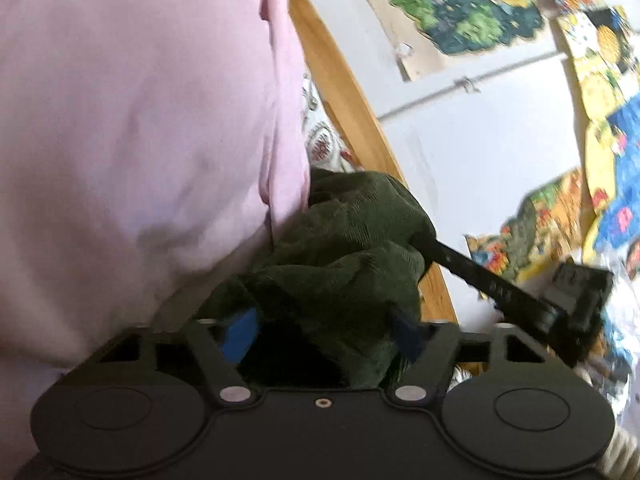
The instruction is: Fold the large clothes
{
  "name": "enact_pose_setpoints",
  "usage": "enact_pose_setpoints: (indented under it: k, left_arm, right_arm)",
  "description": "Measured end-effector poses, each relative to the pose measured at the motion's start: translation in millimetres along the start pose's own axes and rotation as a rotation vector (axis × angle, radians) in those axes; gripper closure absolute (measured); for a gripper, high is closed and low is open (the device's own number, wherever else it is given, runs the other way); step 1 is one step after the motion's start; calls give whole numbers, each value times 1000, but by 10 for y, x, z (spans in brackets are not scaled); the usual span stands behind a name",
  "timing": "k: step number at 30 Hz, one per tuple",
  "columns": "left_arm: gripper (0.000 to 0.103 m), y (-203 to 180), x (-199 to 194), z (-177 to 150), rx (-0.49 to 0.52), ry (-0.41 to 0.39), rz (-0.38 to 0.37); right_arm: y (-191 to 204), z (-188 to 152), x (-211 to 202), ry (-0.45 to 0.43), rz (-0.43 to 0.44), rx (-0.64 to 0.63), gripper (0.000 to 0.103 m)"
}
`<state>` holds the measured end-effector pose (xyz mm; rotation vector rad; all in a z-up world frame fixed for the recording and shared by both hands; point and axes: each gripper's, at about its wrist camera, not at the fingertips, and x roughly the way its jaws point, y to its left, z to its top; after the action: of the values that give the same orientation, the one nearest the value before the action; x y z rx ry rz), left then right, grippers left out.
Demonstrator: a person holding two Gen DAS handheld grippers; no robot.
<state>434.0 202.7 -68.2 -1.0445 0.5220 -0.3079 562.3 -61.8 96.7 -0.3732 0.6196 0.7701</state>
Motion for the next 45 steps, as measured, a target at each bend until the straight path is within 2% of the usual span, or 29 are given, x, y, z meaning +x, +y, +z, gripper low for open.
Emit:
enact_pose_setpoints:
  k: [2,3,5,9,11,13,16,17,18,19,20,23,25,26,28,29,30,32,34,37,38,40,42,43,45]
  left_arm:
    - [76,-7,-28,34,-17,-21,10]
    - [94,-15,-54,44,-15,-41,10]
    - [96,-68,-166,25,22,-94,37]
    - [100,-197,-482,-63,87,-262,95]
    - [100,-217,-593,-65,123,-318,162]
    - [102,-182,-595,-23,185,-306,244]
    - [102,-95,-492,55,159,-253,310]
    - [102,-105,-484,53,165,-253,325]
    - [102,-125,-482,42,178,-254,340]
    - [102,-145,-484,25,197,-252,354]
    - [102,-143,-501,-3,212,-248,364]
    - [102,-154,-540,-39,248,-236,373]
    - [102,-167,-533,-49,262,-229,377]
    - [102,-170,-532,-46,265,-226,379]
    - [102,-158,-527,-44,254,-225,381]
    - [102,-141,-527,-63,253,-223,386]
    - [102,-147,-525,-60,254,-221,396]
    - [102,-173,-523,-78,268,-218,417]
    - [103,-225,-492,-110,314,-213,469]
    - [103,-255,-431,-122,356,-168,527]
    - [103,-251,-428,-119,363,-147,531]
    - [99,-252,-472,-119,356,-126,517]
    - [85,-296,-559,-149,368,-139,484]
    - [82,-341,-605,-179,391,-160,483]
    - [67,-446,-665,-247,456,-193,465]
  right_arm:
    - [6,40,32,-16,7,2,101]
    - [21,72,39,-24,10,-5,101]
    - [72,153,66,-44,20,-27,101]
    - [275,397,229,-109,1,-129,102]
    - [340,544,431,-106,11,-137,102]
    - [418,654,647,-98,29,-137,102]
    - [545,709,987,-36,27,-154,101]
    - [548,705,1053,-18,19,-146,95]
    - [515,692,1075,-11,13,-115,77]
    - [461,679,1051,-13,9,-76,63]
    - [387,658,988,-26,15,-34,43]
    - [120,538,744,-56,93,95,31]
    - [13,471,683,-49,131,156,28]
    - [-10,448,691,-39,142,168,29]
    - [36,434,777,-8,160,159,40]
    - [69,438,829,-2,181,155,55]
    - [119,449,881,0,201,154,75]
    - [253,515,970,-17,173,122,103]
    - [364,627,1043,-71,94,71,103]
    - [353,750,1103,-100,100,131,103]
    - [363,756,1089,-88,93,114,100]
    - [343,646,985,-46,113,85,83]
    - [286,422,818,-1,135,75,46]
    - [245,288,714,19,151,70,42]
    - [181,25,535,57,186,72,31]
